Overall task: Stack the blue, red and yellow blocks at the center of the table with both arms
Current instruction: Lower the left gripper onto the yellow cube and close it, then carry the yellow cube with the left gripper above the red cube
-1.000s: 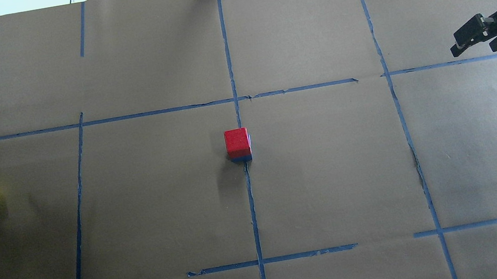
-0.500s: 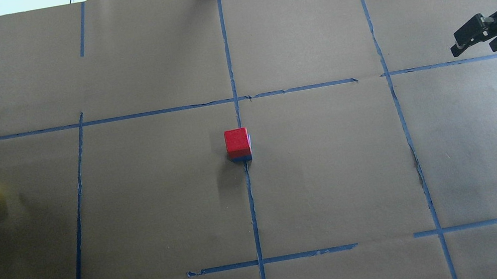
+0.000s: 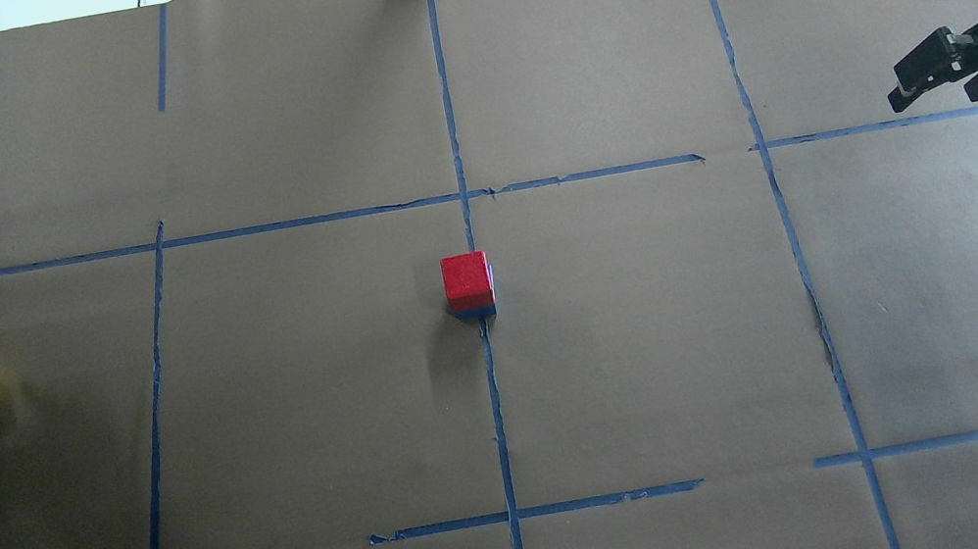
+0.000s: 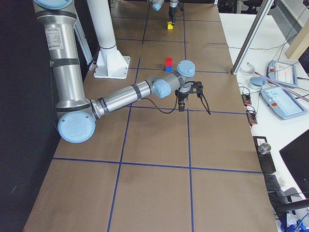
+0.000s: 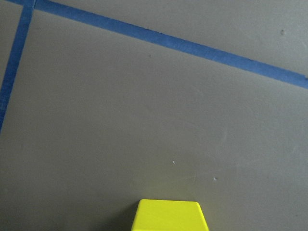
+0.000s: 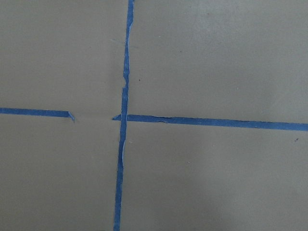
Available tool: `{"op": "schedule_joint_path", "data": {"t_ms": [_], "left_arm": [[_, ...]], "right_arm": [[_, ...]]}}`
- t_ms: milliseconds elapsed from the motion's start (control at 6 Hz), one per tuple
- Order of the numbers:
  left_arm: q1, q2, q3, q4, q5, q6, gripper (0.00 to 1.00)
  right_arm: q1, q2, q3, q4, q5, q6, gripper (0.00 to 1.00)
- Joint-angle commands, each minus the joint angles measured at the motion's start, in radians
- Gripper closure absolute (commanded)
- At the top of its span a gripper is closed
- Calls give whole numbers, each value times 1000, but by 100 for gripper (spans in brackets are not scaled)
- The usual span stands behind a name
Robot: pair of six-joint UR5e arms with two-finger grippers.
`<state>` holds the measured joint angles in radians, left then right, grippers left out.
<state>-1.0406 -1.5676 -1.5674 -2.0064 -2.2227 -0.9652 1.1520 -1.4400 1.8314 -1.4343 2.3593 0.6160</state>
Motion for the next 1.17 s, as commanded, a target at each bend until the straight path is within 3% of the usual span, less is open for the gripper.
{"op": "schedule_joint_path", "data": {"t_ms": [0,333,500,667,833,1000], "left_arm": [[2,-3,15,0,2,0,21],[4,-11,21,0,0,-3,94],[4,-25,-3,2,-24,-4,100],[4,-85,-41,12,-128,-77,100],[16,-154,-113,18,-155,-218,100],[80,-201,-202,64,-155,-236,100]], "right_arm": [[0,-2,0,0,0,-1,0],[0,-2,2,2,0,1,0],[0,0,8,0,0,1,0],[0,-2,14,0,3,1,0],[0,0,12,0,3,1,0],[0,-2,11,0,0,-1,0]]}}
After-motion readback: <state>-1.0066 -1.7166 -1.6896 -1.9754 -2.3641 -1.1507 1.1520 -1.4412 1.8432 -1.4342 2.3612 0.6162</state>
